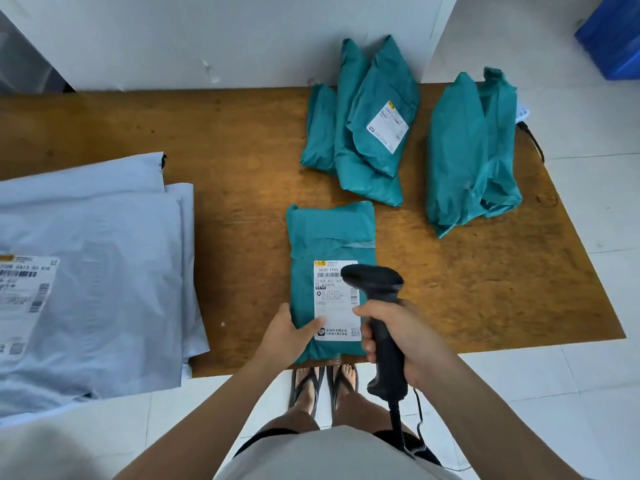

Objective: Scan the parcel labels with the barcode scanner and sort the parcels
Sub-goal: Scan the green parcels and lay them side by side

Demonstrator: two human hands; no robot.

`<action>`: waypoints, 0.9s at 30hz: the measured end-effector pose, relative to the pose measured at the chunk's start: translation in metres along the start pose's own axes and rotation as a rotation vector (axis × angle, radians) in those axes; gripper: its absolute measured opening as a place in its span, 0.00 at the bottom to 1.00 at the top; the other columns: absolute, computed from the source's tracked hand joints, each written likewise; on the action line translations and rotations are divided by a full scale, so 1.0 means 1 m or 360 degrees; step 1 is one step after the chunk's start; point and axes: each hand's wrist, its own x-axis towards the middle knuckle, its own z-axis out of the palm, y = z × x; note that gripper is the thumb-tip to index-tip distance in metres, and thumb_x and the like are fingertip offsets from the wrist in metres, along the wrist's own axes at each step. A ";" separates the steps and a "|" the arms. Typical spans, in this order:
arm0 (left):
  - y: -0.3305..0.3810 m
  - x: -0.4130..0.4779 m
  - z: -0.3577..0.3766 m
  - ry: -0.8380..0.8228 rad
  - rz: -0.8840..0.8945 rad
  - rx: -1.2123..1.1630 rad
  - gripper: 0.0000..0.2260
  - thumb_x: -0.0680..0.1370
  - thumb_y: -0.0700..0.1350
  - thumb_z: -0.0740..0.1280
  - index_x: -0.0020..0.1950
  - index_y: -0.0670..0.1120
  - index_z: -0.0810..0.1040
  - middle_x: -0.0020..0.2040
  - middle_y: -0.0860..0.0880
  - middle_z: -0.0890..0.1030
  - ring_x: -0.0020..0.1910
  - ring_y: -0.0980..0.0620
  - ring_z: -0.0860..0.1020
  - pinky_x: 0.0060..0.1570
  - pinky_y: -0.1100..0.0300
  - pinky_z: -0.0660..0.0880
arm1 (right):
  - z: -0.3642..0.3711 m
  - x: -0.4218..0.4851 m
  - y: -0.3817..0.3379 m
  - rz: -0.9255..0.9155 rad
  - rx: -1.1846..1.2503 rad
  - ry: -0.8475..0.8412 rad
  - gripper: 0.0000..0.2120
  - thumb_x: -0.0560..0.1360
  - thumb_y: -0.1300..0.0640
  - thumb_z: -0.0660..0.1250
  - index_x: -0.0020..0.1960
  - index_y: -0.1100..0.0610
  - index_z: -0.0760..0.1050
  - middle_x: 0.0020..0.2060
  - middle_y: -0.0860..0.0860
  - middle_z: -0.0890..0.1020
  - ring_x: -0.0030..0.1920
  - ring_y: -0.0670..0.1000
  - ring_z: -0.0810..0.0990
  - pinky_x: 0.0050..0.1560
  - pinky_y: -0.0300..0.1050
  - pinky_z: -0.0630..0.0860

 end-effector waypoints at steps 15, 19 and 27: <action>0.009 -0.017 0.004 0.0041 -0.0036 -0.0060 0.19 0.78 0.47 0.66 0.63 0.45 0.61 0.51 0.53 0.72 0.41 0.59 0.74 0.28 0.74 0.74 | 0.010 0.001 0.000 0.0033 -0.0153 -0.0127 0.05 0.71 0.62 0.69 0.42 0.62 0.74 0.26 0.56 0.74 0.23 0.52 0.69 0.25 0.41 0.69; 0.012 -0.018 0.004 0.0050 -0.0040 -0.0052 0.19 0.78 0.47 0.66 0.61 0.45 0.61 0.49 0.53 0.71 0.38 0.60 0.74 0.26 0.75 0.73 | 0.009 -0.001 0.001 0.0036 -0.0140 -0.0110 0.04 0.71 0.62 0.69 0.44 0.62 0.74 0.26 0.56 0.74 0.23 0.52 0.69 0.25 0.41 0.69; 0.014 -0.018 0.003 0.0037 -0.0017 -0.0092 0.16 0.77 0.47 0.67 0.57 0.47 0.61 0.49 0.53 0.73 0.38 0.60 0.75 0.29 0.74 0.76 | 0.007 -0.004 0.000 0.0031 -0.0138 -0.0102 0.10 0.72 0.62 0.68 0.50 0.67 0.76 0.27 0.57 0.74 0.23 0.51 0.69 0.25 0.41 0.68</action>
